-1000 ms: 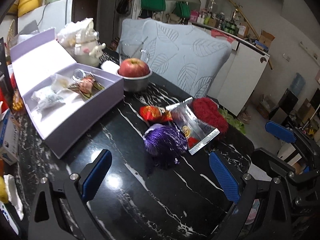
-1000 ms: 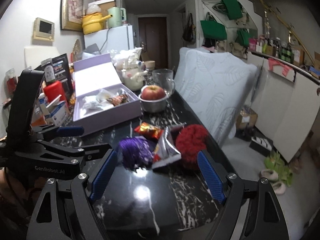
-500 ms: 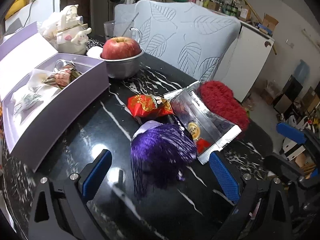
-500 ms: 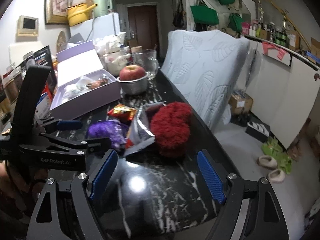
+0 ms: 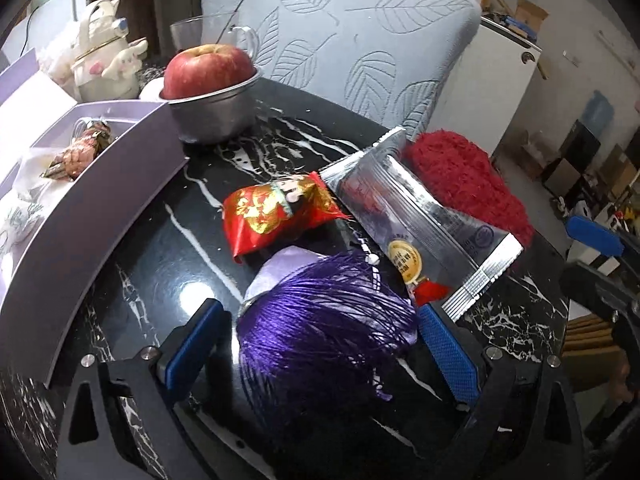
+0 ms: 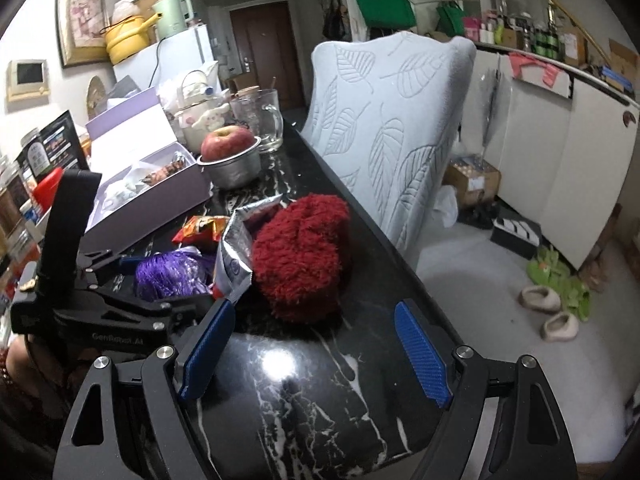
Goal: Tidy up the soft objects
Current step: 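Grasp the purple tassel bundle with the left tool, then grasp the red fuzzy plush with the right tool while the left lifts the tassel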
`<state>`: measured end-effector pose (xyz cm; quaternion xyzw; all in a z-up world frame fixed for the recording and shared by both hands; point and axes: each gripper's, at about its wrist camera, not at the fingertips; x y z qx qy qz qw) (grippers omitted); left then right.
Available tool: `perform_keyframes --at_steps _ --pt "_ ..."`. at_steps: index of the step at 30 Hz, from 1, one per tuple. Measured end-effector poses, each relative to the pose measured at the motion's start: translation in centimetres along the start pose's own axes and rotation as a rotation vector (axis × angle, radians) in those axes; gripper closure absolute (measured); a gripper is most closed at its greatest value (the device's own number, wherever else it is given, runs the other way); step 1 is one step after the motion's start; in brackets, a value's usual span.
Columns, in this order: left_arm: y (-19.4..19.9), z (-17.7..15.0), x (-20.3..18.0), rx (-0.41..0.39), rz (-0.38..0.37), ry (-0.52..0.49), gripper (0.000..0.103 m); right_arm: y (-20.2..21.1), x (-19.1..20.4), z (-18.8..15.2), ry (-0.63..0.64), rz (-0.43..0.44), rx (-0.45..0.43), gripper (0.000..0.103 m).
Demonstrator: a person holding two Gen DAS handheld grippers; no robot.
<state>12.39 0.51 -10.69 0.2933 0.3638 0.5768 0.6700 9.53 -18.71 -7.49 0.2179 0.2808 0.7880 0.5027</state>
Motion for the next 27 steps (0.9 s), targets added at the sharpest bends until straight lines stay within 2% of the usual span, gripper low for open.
perform_keyframes --at_steps 1,2,6,11,21,27 --pt "0.1 -0.1 -0.1 -0.008 0.003 -0.012 0.011 0.0 -0.1 0.0 -0.004 0.003 0.001 0.020" --pt "0.3 -0.2 -0.3 -0.014 0.005 -0.023 0.023 -0.1 -0.1 0.0 -0.008 0.005 0.001 0.020" --pt "0.7 -0.4 -0.6 -0.012 -0.005 -0.039 0.031 -0.1 0.0 0.1 -0.008 0.004 0.001 0.020" --pt "1.4 -0.6 0.4 -0.002 -0.051 0.019 0.032 0.0 0.4 0.2 0.006 -0.003 -0.004 0.020" --pt "4.1 -1.9 1.8 -0.036 -0.043 0.054 0.032 -0.7 1.3 1.4 0.010 -0.004 -0.012 0.020" --pt "4.8 -2.7 2.9 -0.035 -0.026 0.088 0.033 -2.7 1.3 2.5 -0.006 0.015 0.001 0.020"
Point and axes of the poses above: each gripper's, at about its wrist camera, not at the fingertips, and y roughly against the way its jaws point, x to its left, z to its top, and after that the axes turned 6 degrees about y, right-handed
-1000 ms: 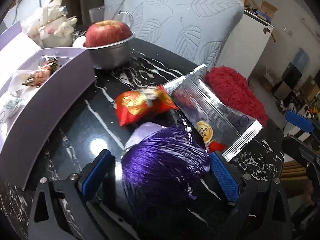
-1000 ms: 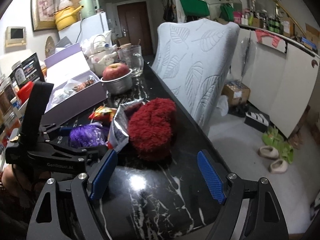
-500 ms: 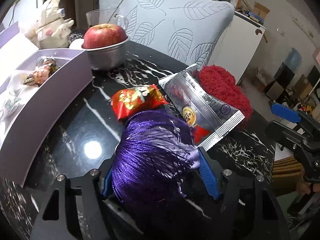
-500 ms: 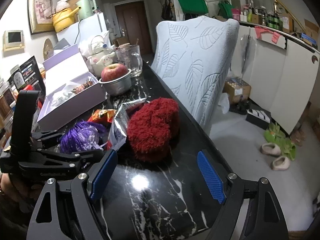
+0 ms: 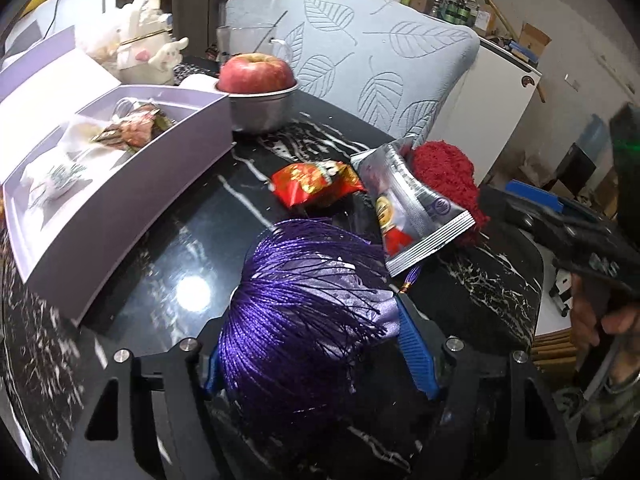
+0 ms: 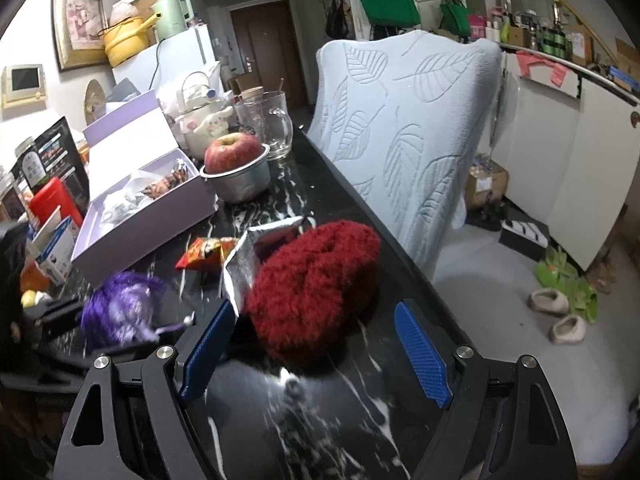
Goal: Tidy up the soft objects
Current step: 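Grasp the red fuzzy plush with the right tool while the left lifts the tassel, then carry the purple tassel and red plush over to the lavender box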
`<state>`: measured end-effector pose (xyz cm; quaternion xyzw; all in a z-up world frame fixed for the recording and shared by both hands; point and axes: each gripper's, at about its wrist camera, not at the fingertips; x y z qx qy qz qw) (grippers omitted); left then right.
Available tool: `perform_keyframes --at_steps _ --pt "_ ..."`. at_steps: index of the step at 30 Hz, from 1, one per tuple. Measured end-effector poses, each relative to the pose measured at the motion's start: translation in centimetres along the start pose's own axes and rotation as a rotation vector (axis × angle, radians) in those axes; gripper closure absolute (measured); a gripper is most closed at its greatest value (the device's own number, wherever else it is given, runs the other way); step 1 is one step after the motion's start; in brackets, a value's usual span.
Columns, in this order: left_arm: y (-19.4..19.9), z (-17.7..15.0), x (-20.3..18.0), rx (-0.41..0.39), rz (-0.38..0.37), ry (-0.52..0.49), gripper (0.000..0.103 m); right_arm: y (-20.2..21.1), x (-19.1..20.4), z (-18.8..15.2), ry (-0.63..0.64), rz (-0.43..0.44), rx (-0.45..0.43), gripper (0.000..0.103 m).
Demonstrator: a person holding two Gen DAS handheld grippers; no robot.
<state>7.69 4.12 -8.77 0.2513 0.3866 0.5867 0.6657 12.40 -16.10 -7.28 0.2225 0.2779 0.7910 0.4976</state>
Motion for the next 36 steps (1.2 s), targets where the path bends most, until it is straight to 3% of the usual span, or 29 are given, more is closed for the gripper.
perform_keyframes --at_steps 6,10,13,15,18,36 --pt "0.5 -0.4 0.9 -0.007 0.021 0.027 0.032 -2.8 0.0 0.9 0.000 -0.040 0.033 0.020" --pt "0.7 -0.5 1.5 -0.009 0.029 0.044 0.032 -4.1 -0.3 0.8 -0.031 -0.003 0.066 0.021" --pt "0.7 -0.6 1.7 -0.005 0.026 0.052 0.032 -4.3 -0.5 0.5 -0.065 0.050 0.077 0.036" --pt "0.6 -0.7 1.8 0.001 0.019 0.059 0.033 -4.2 -0.4 0.3 -0.065 0.052 0.080 0.061" --pt "0.9 -1.0 1.5 0.000 0.019 0.055 0.032 -3.5 -0.3 0.0 -0.063 0.052 0.066 0.072" --pt "3.6 -4.2 0.3 0.001 -0.026 0.064 0.032 1.8 1.7 -4.5 -0.020 0.123 0.099 0.072"
Point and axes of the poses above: each gripper's, at about its wrist camera, not at the fingertips, and y roughly against the way its jaws point, x to its left, z to its top, and after that the axes turned 6 degrees about y, right-handed
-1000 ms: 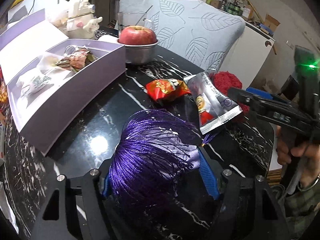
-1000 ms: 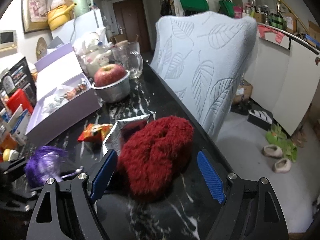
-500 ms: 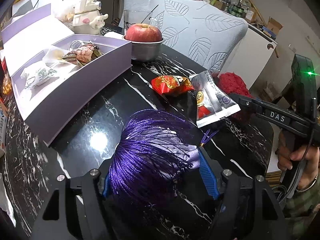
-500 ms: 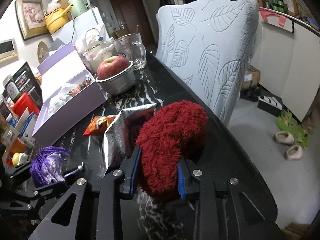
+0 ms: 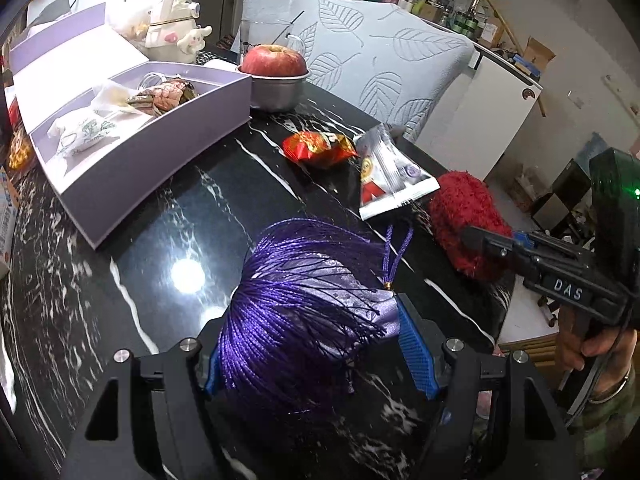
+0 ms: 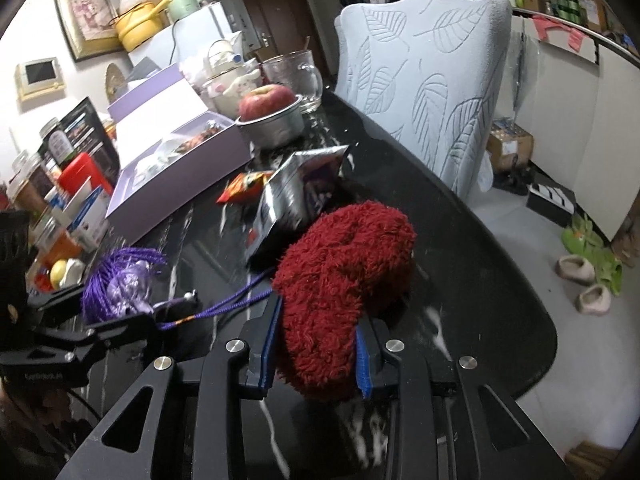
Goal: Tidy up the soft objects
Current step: 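Carry the purple tassel and red plush over to the lavender box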
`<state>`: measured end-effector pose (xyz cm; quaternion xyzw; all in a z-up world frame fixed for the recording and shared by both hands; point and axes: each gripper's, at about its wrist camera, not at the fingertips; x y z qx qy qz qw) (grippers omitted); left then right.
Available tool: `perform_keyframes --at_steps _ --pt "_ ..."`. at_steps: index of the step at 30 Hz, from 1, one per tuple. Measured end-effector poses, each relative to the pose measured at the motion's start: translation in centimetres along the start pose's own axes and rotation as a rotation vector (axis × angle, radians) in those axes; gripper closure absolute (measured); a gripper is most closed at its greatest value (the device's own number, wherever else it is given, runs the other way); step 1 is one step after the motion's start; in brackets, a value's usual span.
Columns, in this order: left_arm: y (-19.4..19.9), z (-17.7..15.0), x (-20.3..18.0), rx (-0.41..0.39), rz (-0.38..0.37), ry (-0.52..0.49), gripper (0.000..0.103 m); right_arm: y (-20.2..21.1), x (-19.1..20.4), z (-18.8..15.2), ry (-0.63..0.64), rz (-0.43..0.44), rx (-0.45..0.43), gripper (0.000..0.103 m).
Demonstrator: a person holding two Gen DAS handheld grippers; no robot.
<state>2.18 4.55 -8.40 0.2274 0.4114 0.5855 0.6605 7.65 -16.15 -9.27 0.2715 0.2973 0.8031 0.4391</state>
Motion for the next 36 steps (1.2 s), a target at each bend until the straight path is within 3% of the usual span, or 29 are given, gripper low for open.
perform_keyframes --at_steps 12,27,36 --pt "2.8 -2.6 0.3 -0.022 0.009 0.042 0.033 1.2 2.9 -2.1 0.070 0.061 0.005 0.072" --pt "7.0 -4.8 1.7 -0.103 0.092 0.116 0.032 2.3 8.7 -3.1 0.206 0.244 -0.014 0.072" --pt "9.6 -4.4 3.2 -0.156 0.137 0.150 0.033 2.1 11.9 -2.2 0.291 0.339 -0.022 0.072"
Point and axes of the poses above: each gripper's, at about its wrist camera, not at the fingertips, and y roughly against the way its jaws point, x to its left, z to its top, and after that the axes turned 6 degrees about y, right-handed
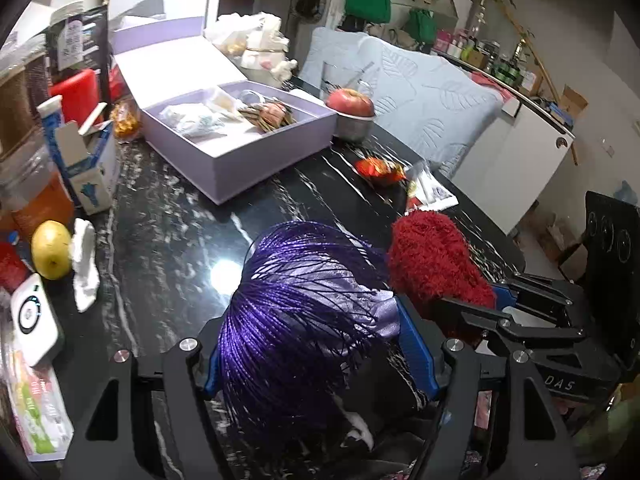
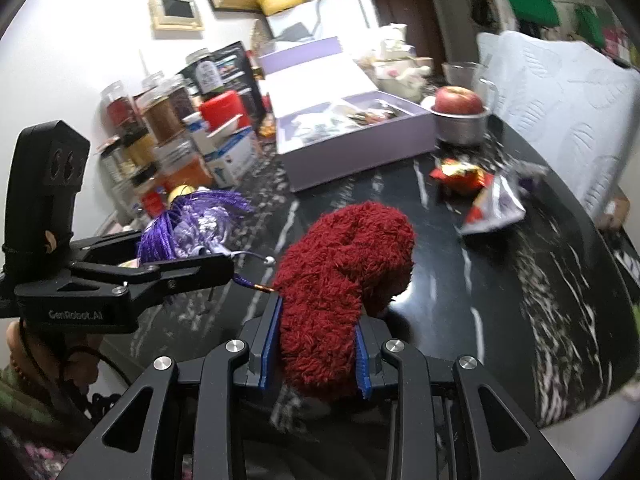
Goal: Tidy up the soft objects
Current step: 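Carry the purple tassel and red plush over to the lavender box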
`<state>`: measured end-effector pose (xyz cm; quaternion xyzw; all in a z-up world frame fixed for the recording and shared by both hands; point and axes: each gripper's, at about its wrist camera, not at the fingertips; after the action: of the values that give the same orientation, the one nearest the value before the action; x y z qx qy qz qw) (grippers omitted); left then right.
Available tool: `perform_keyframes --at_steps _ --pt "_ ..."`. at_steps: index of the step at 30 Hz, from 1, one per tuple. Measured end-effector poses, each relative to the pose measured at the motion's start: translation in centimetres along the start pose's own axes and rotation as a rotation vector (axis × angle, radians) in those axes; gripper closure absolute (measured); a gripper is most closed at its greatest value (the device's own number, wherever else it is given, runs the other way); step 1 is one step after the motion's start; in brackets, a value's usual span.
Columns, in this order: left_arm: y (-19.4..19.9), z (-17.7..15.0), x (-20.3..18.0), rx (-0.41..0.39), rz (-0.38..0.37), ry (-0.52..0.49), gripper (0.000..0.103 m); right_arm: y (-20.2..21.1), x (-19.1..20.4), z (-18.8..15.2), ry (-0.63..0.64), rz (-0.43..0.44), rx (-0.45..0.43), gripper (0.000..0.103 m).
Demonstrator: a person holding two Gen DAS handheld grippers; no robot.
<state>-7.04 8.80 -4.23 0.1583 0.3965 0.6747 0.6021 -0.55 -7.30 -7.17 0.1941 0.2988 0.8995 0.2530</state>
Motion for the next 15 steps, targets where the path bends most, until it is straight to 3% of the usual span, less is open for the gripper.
perform_keyframes --at_steps 15 --pt "2.2 4.2 1.4 -0.114 0.033 -0.013 0.032 -0.2 2.4 5.0 0.118 0.090 -0.071 0.072"
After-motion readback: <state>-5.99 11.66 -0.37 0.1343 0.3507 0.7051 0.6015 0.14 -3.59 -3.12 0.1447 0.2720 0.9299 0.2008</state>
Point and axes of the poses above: each gripper's, at about its wrist camera, not at the fingertips, and y roughly against the way its jaws point, x to its left, z to its top, and after that the axes turned 6 degrees about y, right-handed
